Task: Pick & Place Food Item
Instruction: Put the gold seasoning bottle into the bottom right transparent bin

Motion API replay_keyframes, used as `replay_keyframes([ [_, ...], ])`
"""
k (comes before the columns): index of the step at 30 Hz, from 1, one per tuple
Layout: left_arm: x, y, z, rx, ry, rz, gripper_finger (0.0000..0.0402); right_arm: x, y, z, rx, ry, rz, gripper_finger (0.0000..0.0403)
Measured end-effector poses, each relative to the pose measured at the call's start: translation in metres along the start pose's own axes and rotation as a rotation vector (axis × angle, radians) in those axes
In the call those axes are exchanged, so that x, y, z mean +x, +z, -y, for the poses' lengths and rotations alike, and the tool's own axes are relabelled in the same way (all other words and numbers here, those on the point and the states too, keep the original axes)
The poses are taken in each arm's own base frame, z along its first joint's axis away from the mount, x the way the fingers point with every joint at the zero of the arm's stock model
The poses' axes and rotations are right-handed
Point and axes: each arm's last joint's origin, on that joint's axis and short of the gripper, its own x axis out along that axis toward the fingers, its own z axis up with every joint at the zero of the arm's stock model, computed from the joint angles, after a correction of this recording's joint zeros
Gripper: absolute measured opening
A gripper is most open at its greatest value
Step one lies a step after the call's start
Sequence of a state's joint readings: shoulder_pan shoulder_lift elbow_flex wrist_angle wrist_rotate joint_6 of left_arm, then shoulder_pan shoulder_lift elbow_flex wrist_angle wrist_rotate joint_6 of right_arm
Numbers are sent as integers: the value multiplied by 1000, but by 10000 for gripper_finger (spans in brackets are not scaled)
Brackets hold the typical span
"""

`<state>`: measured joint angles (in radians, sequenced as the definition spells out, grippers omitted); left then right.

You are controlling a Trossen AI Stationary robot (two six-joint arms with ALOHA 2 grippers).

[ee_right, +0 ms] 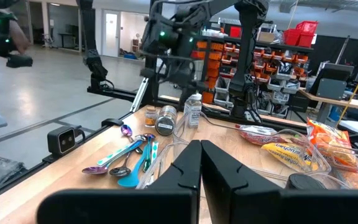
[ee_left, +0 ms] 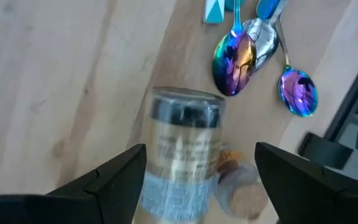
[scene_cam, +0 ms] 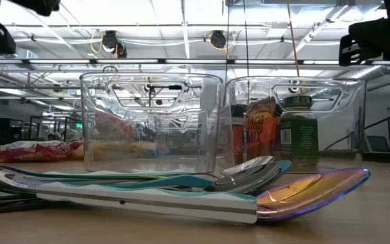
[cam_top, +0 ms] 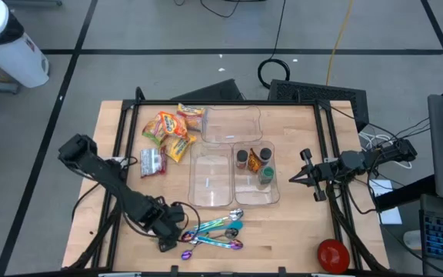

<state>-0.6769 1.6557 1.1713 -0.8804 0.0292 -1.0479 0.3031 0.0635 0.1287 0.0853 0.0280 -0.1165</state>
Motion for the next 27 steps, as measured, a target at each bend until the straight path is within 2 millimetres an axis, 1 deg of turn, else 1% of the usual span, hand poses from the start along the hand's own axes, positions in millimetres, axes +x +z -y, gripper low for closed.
replay_keyframes([
  [4,16,4,5,25,19,2,310,0,0,0,0,0,0,4],
  [9,33,6,4,20,69,-28,310,0,0,0,0,0,0,4],
  [14,40,7,4,71,80,-47,310,0,0,0,0,0,-1,4],
  [18,41,8,4,127,91,-49,310,0,0,0,0,0,-1,4],
  [24,42,11,-1,259,182,28,310,0,0,0,0,0,-4,4],
  [27,42,18,-5,258,219,76,310,0,0,0,0,0,-4,4],
])
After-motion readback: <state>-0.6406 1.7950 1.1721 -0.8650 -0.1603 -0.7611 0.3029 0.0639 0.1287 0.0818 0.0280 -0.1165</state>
